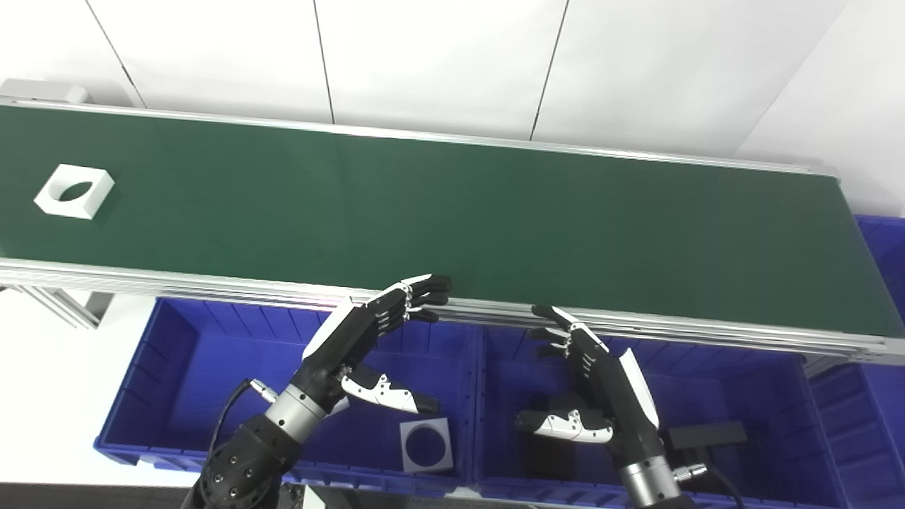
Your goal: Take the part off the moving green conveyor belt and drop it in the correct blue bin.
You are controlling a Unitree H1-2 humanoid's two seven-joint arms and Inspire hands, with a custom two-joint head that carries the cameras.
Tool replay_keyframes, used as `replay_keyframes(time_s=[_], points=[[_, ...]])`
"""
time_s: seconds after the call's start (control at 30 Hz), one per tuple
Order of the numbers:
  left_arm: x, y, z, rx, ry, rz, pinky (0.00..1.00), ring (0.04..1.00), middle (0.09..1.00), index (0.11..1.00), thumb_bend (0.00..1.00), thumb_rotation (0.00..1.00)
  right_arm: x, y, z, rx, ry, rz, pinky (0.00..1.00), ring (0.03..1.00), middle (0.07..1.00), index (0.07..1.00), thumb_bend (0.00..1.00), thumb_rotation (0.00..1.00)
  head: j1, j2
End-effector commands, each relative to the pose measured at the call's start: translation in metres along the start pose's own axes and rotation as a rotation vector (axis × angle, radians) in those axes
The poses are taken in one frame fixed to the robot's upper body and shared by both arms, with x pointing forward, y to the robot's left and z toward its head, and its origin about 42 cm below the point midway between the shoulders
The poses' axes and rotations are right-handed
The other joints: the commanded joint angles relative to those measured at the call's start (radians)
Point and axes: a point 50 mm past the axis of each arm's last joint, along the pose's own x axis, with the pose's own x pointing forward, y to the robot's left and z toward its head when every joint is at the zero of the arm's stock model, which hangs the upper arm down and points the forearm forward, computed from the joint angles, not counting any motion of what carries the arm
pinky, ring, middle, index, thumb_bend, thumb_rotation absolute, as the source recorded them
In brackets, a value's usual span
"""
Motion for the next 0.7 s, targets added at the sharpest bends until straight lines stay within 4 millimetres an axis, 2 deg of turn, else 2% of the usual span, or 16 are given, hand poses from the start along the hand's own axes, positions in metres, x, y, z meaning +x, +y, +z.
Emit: replay_keyframes(time_s=[0.0, 0.67], points=[[0.0035, 0.0018, 0.0089, 0.009, -0.049, 0.001, 0.75, 0.829, 0.865, 0.841, 1.0, 0.23, 0.0049, -0.0013, 0.0092, -0.002, -0.064, -0.008, 0.67, 0.775, 0.883, 0.833, 1.0, 0.42, 0.0, 0.001], [0.0033, 0.0015, 0.008, 0.01, -0.054, 0.002, 0.75, 0.823, 0.861, 0.837, 1.0, 0.23, 0.0047, -0.0011, 0.0086, -0.003, -0.059, -0.007, 0.67, 0.773, 0.885, 0.835, 1.0, 0.42, 0.002, -0.003]])
